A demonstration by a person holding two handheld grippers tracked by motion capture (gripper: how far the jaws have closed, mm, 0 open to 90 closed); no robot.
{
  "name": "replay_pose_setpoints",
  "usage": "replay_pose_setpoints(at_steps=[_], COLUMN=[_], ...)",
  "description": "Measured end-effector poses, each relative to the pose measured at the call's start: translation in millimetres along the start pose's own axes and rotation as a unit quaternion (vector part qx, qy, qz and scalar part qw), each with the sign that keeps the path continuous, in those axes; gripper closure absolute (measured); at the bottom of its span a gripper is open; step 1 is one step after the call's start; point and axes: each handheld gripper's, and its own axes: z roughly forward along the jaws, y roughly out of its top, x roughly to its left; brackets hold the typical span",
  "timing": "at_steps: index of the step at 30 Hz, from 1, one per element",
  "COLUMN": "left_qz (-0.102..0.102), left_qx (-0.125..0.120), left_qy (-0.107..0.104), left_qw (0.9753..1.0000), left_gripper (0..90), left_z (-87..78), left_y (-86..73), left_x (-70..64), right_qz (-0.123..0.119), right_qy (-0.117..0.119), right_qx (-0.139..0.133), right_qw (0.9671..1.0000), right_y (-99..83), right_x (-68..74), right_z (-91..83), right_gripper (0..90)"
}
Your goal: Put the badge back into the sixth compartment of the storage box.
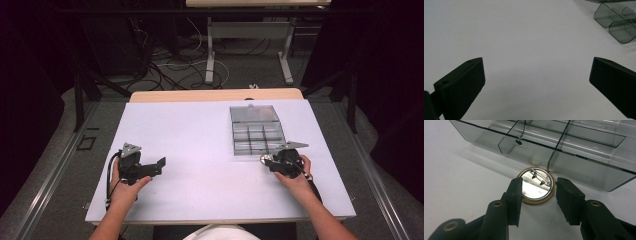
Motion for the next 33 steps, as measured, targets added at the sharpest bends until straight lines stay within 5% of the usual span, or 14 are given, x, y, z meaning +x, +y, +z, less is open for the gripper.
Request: replay_pose_setpoints(at_steps=[10,14,33], left_qz=[-0.002,-0.002,0.003], left_qx=[0.000,-0.001,0.006], left_qy=[0.002,0.001,-0.006], left_qw=[1.0000,1.0000,1.0000], left_gripper=[0.5,0.5,0.6], left_z=[-0.6,-0.6,2.2], left_y=[0.0,0.2,0.6], left_x=[0.0,-0.1,-0.5], right_qz=[0.032,0.026,0.061], right_qy=[-0.027,-0.049,-0.101], right_qx=[0.001,0.001,-0.020], right_qw=[0.9991,0.9985,0.9928], right_y=[-1.4,-1.3,0.0], right_x=[9.4,17.3,32.1], right_z=[3.9,6.1,15.9], right_gripper=[46.4,42.8,42.4])
